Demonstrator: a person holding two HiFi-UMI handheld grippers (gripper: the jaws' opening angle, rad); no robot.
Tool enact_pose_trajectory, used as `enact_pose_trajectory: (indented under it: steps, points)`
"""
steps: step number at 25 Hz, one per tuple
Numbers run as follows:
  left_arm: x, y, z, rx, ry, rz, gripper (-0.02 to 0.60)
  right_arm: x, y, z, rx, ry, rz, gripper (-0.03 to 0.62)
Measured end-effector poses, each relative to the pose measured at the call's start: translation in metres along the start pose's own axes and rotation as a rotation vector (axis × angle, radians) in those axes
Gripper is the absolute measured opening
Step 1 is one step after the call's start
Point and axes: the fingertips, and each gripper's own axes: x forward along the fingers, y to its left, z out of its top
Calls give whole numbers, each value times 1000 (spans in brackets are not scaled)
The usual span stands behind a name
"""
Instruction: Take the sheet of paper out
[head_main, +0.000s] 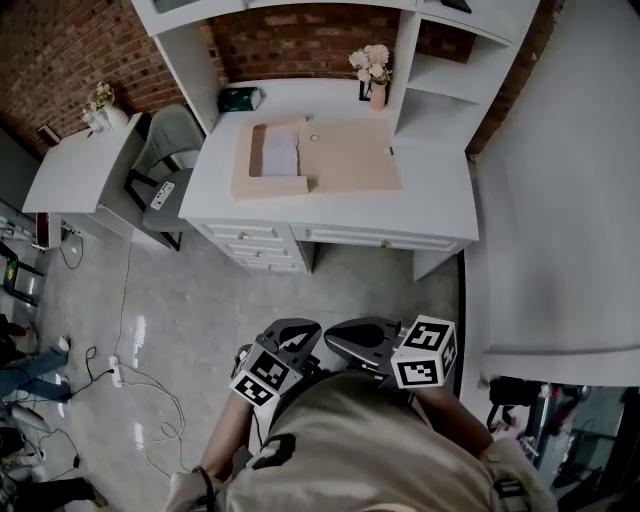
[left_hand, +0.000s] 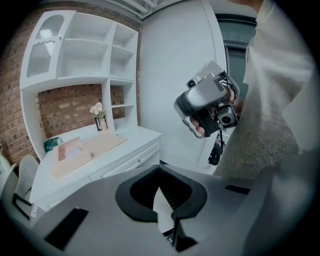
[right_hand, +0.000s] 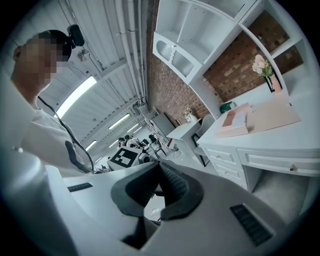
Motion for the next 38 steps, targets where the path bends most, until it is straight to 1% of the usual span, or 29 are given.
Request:
enact_pose_trajectory:
  steps: [4,7,9,12,17,20,23,26,28,30,35,38]
  points:
    - [12,-4,15,8,19,11,15,-13,-7,12,-28,0,27,28]
    - [22,-10,29,-5,31,5,15,-25,-11,18,-51,13,57,28]
    - [30,-8,38,-21,31,38,15,-32,-15,21,-59,26,78,28]
    - [38,0,47,-46,31,111,14,-42,-22,22,-47,31,110,28]
    - [39,3,59,-58,5,178,14,-52,-27,26,-15,8,146,28]
    - [42,10,65,-69,-10,201,14,-57,-31,30,-16,-4,140,28]
    - [46,14,67,-76,-21,207,14,-60,-37,30,-4,-10,126,28]
    - [49,15,65,-73,-26,189,15,-58,-42,33,4,-18,110,28]
    - [49,18,63,-63,-29,173,14,-53,-43,37,-5,-19,103,28]
    - [48,27,60,-58,-36,172,15,-45,-45,39,-19,-14,94,28]
    - [38,64,56,-61,-54,240,14,-27,-56,50,-20,1,46,28]
    - [30,82,48,-82,-60,257,14,-11,-58,56,-29,20,35,28]
